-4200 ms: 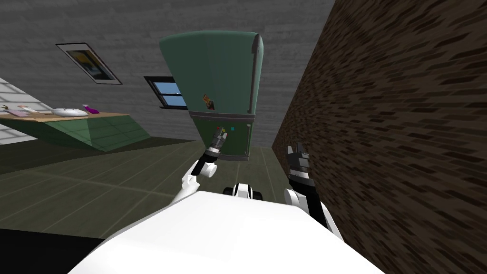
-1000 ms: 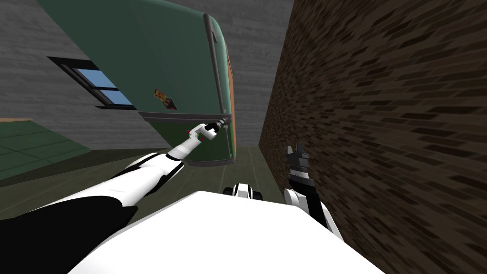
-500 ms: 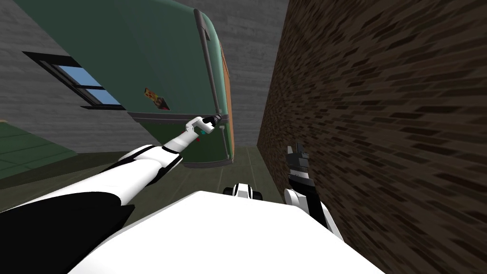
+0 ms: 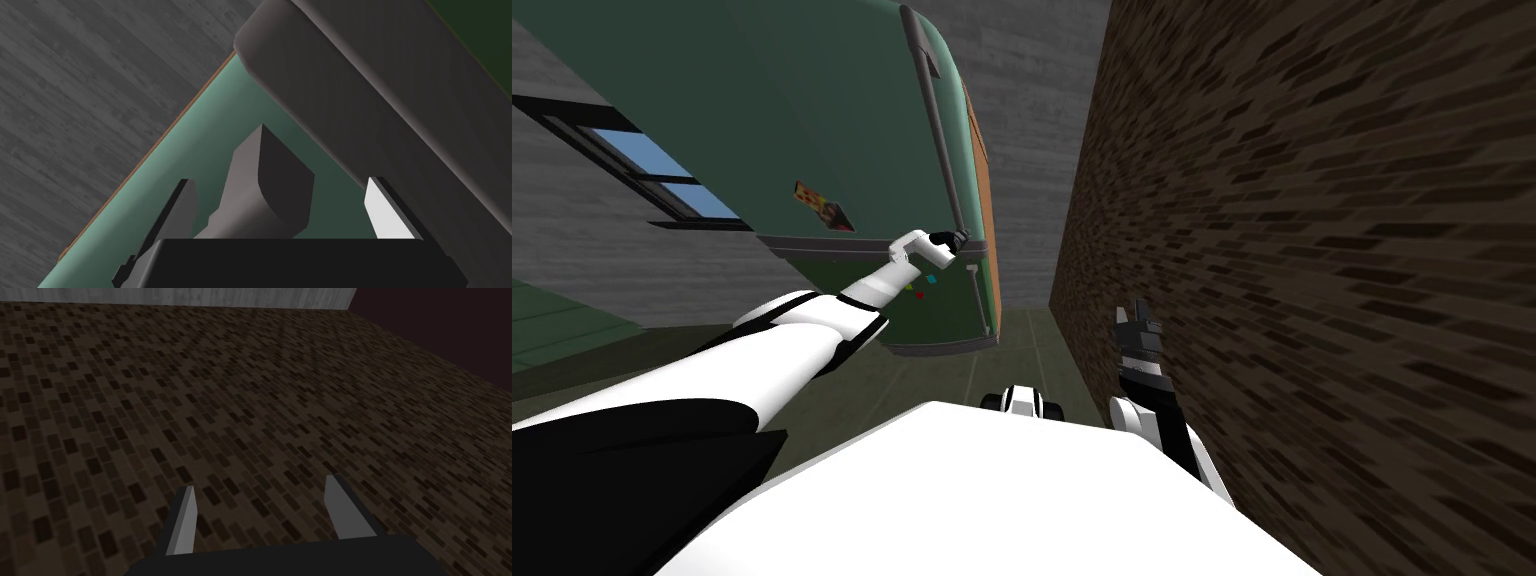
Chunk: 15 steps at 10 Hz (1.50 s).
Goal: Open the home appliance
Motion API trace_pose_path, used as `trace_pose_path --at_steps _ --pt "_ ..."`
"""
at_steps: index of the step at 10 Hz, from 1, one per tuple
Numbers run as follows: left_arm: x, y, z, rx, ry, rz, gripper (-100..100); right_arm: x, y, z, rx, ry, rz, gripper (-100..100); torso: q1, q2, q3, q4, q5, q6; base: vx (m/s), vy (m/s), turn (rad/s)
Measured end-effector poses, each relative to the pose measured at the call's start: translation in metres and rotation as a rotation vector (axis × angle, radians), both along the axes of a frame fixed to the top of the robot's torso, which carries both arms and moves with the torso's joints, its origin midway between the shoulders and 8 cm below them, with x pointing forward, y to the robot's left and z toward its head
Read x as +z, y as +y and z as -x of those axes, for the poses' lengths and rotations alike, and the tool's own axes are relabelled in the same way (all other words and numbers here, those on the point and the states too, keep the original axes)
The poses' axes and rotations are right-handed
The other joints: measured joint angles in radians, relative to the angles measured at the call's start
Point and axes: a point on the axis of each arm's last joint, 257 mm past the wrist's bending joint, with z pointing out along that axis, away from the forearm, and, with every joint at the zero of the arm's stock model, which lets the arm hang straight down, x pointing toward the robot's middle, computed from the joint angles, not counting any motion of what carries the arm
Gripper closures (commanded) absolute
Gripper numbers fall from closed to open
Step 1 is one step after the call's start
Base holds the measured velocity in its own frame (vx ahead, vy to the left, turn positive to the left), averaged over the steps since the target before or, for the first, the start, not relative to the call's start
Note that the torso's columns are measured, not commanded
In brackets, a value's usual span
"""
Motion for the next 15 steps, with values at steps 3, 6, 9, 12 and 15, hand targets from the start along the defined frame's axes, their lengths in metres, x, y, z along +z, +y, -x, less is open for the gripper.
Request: trace_pose_path --at_steps 3,6,9,12,15 --pt "0.009 0.009 0.004 0.028 0.001 -0.005 -100 0.000 0.000 0.000 0.000 0.000 0.000 0 0.004 -0.004 -0.002 -0.001 0.001 0.000 0.059 0.004 -0.018" --pt "0.012 -0.001 0.005 0.007 -0.004 -0.005 100 0.000 0.000 0.000 0.000 0.000 0.000 0 0.005 0.010 0.006 0.002 0.002 -0.001 -0.143 0.100 -0.003" --pt "0.011 -0.042 0.005 -0.080 -0.002 -0.003 100 0.000 0.000 0.000 0.000 0.000 0.000 0 0.008 0.010 0.007 0.007 0.002 -0.009 -0.322 0.158 -0.014" --pt "0.005 -0.088 0.012 -0.177 0.007 -0.002 100 0.000 0.000 0.000 0.000 0.000 0.000 0 0.009 0.002 0.001 0.009 0.001 -0.010 -0.266 0.178 -0.003" --pt "0.009 -0.123 0.020 -0.254 0.000 -0.003 100 0.000 0.000 0.000 0.000 0.000 0.000 0 0.009 0.007 0.005 0.008 0.002 -0.008 -0.271 0.155 0.009"
